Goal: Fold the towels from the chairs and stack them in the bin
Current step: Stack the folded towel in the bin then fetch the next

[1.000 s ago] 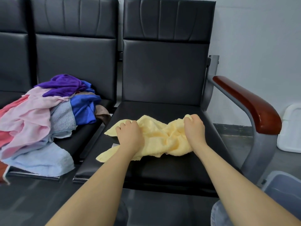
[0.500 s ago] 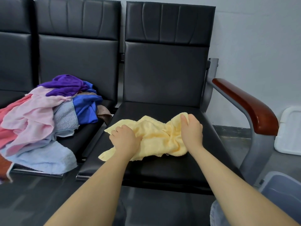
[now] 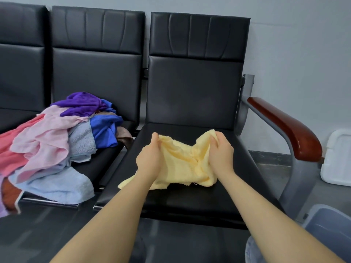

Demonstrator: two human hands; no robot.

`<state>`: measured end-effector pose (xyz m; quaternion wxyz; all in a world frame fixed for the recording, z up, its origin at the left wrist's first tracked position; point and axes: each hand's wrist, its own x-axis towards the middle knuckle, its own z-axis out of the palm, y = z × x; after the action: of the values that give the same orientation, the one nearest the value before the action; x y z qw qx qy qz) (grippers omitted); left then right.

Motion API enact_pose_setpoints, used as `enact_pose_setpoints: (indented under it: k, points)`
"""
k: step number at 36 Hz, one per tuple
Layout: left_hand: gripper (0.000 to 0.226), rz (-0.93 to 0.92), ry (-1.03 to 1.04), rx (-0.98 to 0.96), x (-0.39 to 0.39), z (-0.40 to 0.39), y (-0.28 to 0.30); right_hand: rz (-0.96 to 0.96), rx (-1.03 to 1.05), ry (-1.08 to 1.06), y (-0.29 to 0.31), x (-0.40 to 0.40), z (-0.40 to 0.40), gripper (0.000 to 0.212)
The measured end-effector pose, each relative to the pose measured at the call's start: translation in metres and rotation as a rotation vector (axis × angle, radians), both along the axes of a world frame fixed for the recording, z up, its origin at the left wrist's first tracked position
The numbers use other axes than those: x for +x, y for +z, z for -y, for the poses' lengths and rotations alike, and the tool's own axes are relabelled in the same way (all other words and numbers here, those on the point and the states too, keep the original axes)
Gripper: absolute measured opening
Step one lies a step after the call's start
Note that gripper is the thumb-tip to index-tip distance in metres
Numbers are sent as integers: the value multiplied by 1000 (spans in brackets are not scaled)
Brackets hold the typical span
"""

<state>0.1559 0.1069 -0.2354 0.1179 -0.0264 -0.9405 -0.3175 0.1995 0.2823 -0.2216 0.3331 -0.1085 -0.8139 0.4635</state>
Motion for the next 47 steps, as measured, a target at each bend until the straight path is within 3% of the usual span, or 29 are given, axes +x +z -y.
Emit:
enact_pose_setpoints:
  k: [6, 10, 15, 21, 27, 40, 45, 47]
  points:
    - [14, -253, -82, 11, 9, -8, 32, -99, 62, 33, 15, 9, 10, 24]
    - [29, -268, -136, 117, 11, -15, 46, -129, 110, 47, 21, 9, 20, 27]
    - [33, -328, -166, 24, 14, -15, 55, -117, 170, -28, 30, 11, 24, 44]
    - [45, -197, -156, 405, 10, -12, 74, -95, 194, -70, 55, 11, 11, 48]
    - [46, -264, -110, 601, 1, -6, 113, -122, 110, -110, 101, 10, -3, 45]
    - [45, -391, -5, 448, 4, 16, 200, -90, 26, -110, 195, 13, -6, 33]
    - [35, -445, 4, 632, 0, 23, 221, -122, 34, -123, 221, 14, -13, 35]
    - [36, -440, 21, 677, 2, 24, 228, -145, 25, -137, 227, 15, -16, 24]
